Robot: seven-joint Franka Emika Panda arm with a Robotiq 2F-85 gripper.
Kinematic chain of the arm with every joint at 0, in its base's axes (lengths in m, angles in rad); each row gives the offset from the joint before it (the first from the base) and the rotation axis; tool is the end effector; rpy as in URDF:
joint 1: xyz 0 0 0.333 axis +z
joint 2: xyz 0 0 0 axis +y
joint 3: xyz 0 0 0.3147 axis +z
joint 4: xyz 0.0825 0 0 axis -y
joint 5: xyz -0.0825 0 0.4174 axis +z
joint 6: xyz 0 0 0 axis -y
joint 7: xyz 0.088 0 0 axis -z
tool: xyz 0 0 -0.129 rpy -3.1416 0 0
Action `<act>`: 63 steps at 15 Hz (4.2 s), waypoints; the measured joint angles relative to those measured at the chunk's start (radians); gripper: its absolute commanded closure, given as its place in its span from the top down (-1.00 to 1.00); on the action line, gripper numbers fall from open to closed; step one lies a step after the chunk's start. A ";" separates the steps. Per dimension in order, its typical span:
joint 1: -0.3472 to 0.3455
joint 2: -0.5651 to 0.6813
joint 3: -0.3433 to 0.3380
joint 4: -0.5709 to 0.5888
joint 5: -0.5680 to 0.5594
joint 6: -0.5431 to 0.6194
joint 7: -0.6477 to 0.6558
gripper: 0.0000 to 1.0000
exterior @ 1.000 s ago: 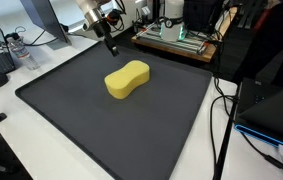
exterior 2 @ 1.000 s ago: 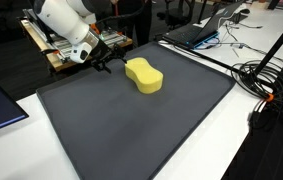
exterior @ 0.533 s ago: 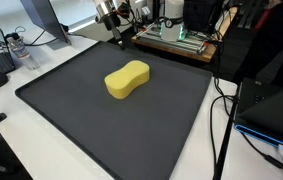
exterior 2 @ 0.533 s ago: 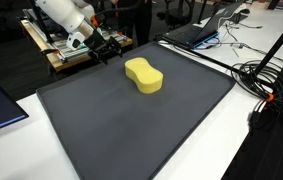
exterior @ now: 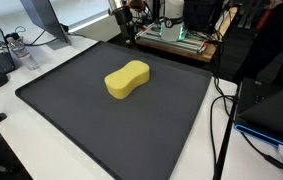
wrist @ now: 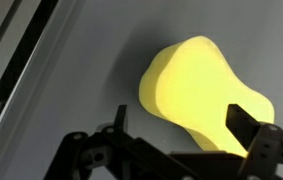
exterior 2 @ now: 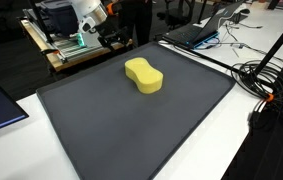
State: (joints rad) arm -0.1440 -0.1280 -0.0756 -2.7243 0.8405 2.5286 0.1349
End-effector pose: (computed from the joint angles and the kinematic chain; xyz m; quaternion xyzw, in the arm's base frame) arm 0.3992 -0.0859 0.2072 -0.8371 0.4964 0.0231 0.2288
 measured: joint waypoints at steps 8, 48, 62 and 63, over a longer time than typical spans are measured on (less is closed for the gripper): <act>0.031 -0.099 0.102 0.007 -0.378 -0.015 0.472 1.00; -0.162 0.781 0.127 0.962 -0.283 -0.410 -0.916 0.95; -0.184 0.842 0.142 1.013 -0.246 -0.457 -0.916 -1.00; -0.187 0.842 0.143 1.009 -0.237 -0.450 -0.920 -1.00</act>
State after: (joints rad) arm -0.3306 0.7138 0.0669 -1.7156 0.6040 2.0786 -0.7850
